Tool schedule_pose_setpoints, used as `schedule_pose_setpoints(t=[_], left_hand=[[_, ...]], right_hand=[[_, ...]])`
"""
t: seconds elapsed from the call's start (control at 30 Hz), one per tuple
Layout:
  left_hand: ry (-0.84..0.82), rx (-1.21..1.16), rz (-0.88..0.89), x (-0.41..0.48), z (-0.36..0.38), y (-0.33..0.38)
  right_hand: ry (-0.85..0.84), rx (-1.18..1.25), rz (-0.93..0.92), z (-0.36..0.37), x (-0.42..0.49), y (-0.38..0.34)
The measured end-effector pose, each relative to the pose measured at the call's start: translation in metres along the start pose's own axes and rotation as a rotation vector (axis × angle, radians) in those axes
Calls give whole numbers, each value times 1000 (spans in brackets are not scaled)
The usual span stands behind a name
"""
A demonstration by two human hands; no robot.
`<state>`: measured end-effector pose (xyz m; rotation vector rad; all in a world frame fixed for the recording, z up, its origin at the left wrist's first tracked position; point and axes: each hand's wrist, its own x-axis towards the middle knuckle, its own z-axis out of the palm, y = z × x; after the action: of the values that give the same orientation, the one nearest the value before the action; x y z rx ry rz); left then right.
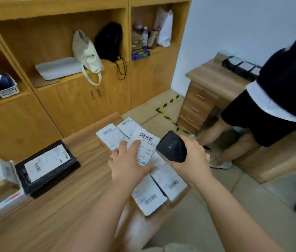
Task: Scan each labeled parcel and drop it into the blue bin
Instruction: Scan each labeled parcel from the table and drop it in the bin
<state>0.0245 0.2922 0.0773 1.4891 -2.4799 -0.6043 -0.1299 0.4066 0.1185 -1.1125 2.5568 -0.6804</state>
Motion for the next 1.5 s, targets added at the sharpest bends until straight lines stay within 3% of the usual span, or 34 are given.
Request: schedule_pose_setpoints(t=[0.3, 0.47, 0.7, 1.23, 1.5], left_hand=[[-85, -178, 382, -29, 41, 197], [-138, -236, 576, -99, 73, 307], [-259, -215, 724, -236, 153, 446], [-793, -114, 1298, -495, 331, 679], [-1057, 72, 1582, -603, 427, 790]], right_hand=[[379, 11, 302, -129, -82, 146], [526, -13, 454, -194, -169, 238], [603, -139, 694, -264, -312, 374], [818, 64, 1364, -306, -547, 591], [1054, 168, 1714, -328, -605, 687]])
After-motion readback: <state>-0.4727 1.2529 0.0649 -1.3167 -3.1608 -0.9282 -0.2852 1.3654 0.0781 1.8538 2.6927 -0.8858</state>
